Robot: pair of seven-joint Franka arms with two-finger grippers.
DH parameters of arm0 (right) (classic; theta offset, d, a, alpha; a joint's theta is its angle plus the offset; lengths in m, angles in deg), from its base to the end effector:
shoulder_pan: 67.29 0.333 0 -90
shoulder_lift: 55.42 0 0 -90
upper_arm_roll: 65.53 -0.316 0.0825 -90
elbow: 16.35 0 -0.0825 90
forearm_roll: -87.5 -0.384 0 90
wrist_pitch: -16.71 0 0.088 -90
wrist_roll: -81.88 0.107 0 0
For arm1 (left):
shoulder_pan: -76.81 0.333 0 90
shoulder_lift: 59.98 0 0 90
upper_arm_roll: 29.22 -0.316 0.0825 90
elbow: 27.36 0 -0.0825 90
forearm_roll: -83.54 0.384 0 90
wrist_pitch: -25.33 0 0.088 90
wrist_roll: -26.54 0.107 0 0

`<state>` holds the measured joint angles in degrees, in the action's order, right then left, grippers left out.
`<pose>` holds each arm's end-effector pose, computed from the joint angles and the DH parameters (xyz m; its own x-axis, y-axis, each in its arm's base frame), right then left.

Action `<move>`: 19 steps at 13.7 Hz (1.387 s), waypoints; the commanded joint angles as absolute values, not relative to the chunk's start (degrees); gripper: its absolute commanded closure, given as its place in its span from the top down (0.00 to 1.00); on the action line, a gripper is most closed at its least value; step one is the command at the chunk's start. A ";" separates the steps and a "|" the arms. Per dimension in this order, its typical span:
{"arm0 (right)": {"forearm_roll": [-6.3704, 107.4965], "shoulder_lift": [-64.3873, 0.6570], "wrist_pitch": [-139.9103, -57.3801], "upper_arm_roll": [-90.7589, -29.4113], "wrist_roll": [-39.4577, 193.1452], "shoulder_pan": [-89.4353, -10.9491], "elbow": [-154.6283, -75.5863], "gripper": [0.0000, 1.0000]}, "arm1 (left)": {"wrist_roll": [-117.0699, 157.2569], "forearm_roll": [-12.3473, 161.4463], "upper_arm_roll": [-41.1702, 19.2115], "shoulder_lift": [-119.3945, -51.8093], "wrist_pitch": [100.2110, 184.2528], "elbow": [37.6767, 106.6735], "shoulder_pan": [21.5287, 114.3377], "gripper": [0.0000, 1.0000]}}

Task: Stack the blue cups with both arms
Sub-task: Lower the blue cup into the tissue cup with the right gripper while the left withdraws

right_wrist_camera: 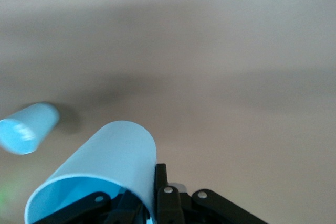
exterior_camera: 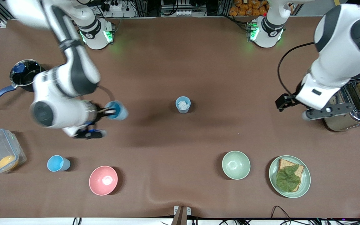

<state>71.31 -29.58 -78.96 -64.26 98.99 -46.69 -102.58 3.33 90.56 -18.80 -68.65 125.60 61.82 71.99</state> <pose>0.6079 0.2442 0.3895 0.9381 0.0003 -0.3463 -0.0566 -0.9864 -0.1541 0.5961 -0.1433 0.5608 0.9898 0.1193 0.0774 0.1247 -0.9898 -0.0691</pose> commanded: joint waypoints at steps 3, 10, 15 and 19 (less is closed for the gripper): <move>68.86 -28.53 -84.70 -63.16 114.28 -34.62 -102.13 0.00 | 9.57 90.13 -16.49 -65.96 123.77 63.25 76.80 1.00; 70.80 -24.49 -93.31 -62.99 130.10 -27.39 -102.22 0.00 | 9.49 86.81 -16.39 -65.69 123.33 62.11 77.25 1.00; 71.23 -21.85 -96.58 -62.99 137.15 -24.14 -102.39 0.00 | 8.97 84.95 -16.30 -65.43 121.49 61.76 77.25 1.00; 71.41 -20.44 -98.42 -62.99 141.11 -22.47 -102.31 0.00 | 8.79 84.95 -16.38 -65.69 120.25 61.67 76.72 1.00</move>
